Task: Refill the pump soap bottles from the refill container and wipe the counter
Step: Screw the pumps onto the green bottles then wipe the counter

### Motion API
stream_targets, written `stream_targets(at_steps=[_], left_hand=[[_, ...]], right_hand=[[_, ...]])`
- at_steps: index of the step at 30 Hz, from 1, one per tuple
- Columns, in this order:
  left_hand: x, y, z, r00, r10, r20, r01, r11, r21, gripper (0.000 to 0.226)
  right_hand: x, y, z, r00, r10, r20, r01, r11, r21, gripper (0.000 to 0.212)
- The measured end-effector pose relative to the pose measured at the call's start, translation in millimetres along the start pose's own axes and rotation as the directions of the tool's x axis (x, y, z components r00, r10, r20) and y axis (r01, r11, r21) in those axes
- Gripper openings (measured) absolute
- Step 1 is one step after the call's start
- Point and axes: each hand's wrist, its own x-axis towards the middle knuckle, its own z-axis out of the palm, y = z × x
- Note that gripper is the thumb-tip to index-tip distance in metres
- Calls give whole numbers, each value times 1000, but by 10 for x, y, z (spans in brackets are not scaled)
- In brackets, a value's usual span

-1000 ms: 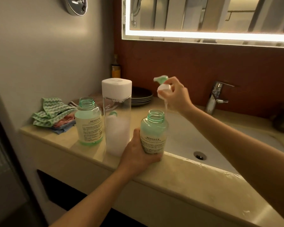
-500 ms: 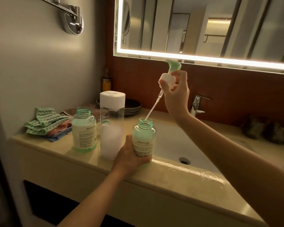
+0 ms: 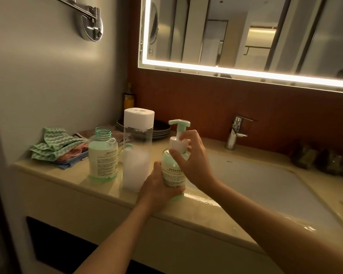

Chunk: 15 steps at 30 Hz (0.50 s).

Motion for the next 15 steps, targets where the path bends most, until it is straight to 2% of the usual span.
stream_targets(at_steps=[6,9,11,12,15], left_hand=[[-2,-12,8,1000,23,-13,-23,1000,0,67],[4,-9,9,999,30,-14,-30,1000,6,67],[5,-9,8,1000,21,-14,-21,1000,12,67],[4,-10,8,1000,16,-14,-16,1000,13,67],[5,-11,9,1000,10,-18,-10,1000,17,67]], right_hand=[[-60,-40,1,1000,31,1,-31,999,39,36],[-26,-95,-14,989,148,-17,-146,986,84,45],[31,-122,-42,974,224,36,-226,969,96,56],[54,-127,-54,970,228,87,-236,967,94,55],[90,-105,-68,958,206,199,-226,970,86,26]])
